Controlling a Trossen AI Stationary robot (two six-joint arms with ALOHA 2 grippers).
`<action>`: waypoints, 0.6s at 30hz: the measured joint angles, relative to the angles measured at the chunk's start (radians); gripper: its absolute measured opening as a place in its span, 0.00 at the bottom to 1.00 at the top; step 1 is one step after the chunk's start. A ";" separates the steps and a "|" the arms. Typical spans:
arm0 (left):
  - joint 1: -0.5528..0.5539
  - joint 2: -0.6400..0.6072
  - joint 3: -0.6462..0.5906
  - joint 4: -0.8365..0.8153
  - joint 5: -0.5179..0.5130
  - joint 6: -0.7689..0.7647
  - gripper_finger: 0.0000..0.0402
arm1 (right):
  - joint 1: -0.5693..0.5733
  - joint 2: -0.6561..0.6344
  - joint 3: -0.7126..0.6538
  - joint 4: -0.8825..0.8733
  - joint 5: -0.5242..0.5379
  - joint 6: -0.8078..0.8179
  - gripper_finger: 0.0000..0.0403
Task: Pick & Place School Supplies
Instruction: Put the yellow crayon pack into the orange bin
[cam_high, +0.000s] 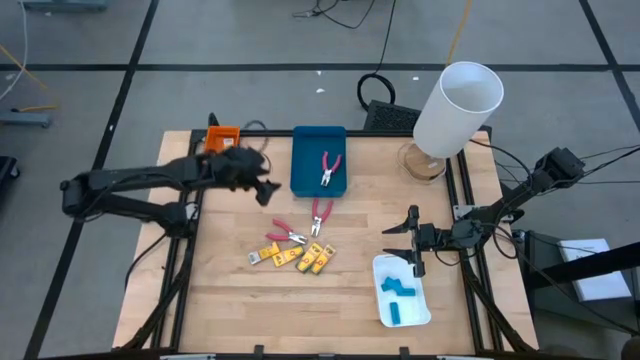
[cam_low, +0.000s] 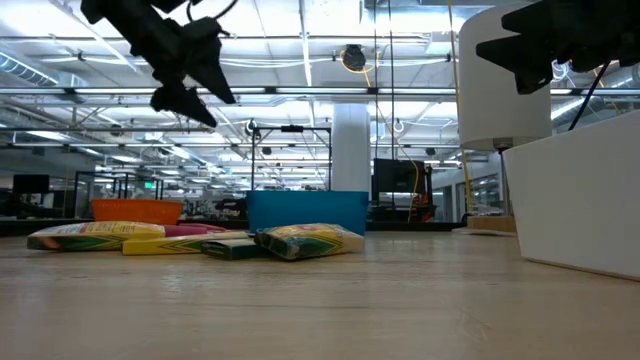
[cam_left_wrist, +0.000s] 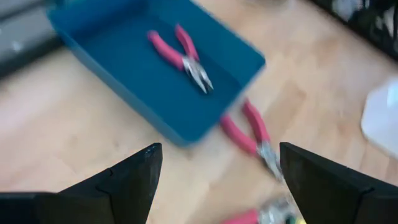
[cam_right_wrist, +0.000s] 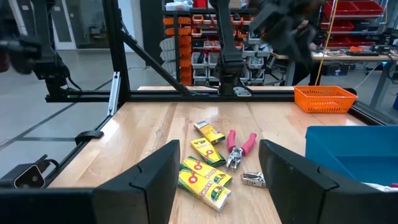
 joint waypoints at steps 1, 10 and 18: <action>-0.021 0.009 -0.010 -0.003 0.002 -0.015 0.81 | 0.000 0.000 0.000 0.000 0.000 0.000 0.52; -0.194 0.147 -0.089 0.002 0.001 -0.086 0.81 | 0.000 0.000 0.000 0.001 0.000 0.000 0.52; -0.301 0.315 -0.098 0.007 0.001 -0.027 0.81 | 0.000 0.000 0.000 0.001 0.000 0.000 0.52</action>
